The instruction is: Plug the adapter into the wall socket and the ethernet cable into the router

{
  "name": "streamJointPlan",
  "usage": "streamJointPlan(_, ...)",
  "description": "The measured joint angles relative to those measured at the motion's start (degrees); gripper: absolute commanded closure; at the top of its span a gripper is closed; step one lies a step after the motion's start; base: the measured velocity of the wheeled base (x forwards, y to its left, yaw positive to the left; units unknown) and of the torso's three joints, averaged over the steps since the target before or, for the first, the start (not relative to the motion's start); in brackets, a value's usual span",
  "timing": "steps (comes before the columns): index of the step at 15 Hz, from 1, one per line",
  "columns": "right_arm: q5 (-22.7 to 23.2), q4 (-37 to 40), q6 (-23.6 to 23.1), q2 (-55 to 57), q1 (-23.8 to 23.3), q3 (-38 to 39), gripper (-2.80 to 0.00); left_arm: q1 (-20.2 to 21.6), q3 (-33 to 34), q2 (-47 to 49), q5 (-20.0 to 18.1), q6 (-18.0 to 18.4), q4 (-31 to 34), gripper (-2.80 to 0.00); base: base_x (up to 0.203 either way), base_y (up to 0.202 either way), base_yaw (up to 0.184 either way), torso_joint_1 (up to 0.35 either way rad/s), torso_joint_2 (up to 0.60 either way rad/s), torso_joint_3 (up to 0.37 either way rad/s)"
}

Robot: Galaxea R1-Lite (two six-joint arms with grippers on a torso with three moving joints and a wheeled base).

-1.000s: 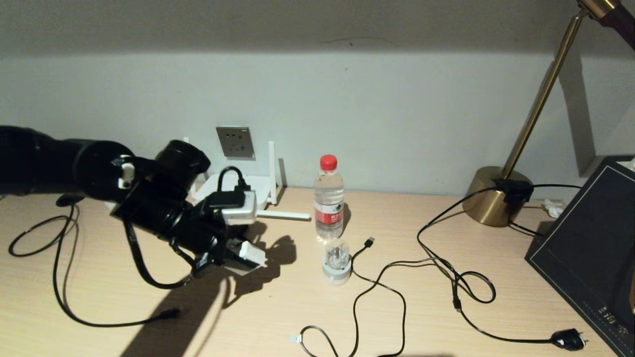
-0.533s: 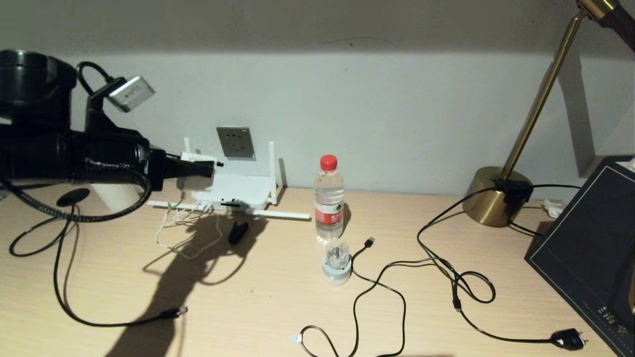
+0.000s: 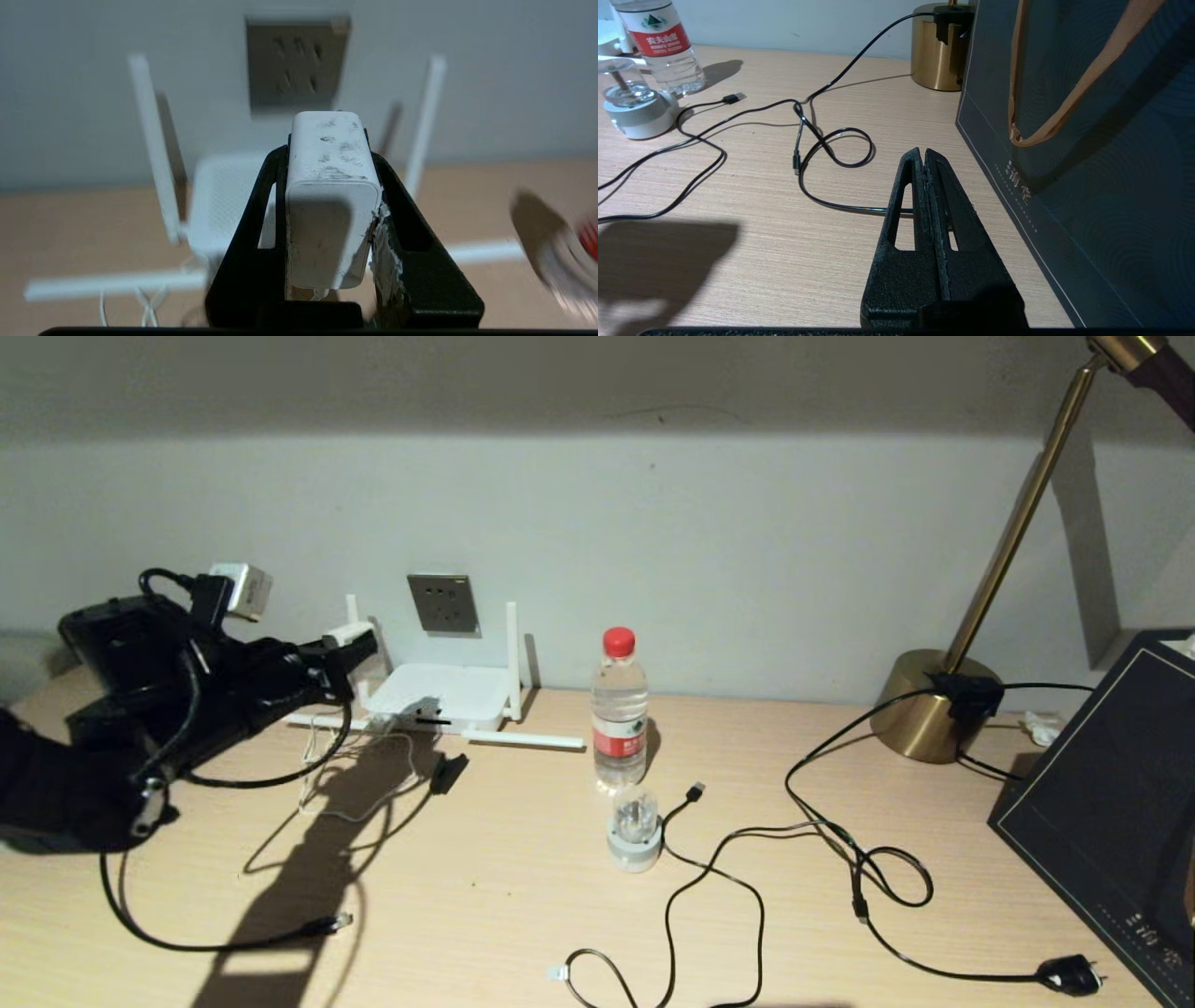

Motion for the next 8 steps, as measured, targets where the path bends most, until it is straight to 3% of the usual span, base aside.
streamJointPlan(1, 0.0, 0.0, 0.0, 0.0, 0.0, 0.0, 0.0, -0.6, -1.6, 2.8, 1.8, -0.7, -5.3, 0.0, 0.0, 0.0, 0.0, 0.0, 0.0, 0.0)
streamJointPlan(3, 0.0, 0.0, 0.0, 0.0, 0.0, 0.0, 0.0, -1.8, -5.5, 7.4, 3.0, -1.3, -9.9, 0.0, 0.0, 0.0, 0.0, 0.0, 0.0, 0.0)
streamJointPlan(8, 0.0, 0.0, 0.0, 0.0, 0.0, 0.0, 0.0, -3.4, -13.6, 15.8, 3.6, -1.3, -10.4, 0.0, 0.0, 0.0, 0.0, 0.0, 0.0, 0.0)
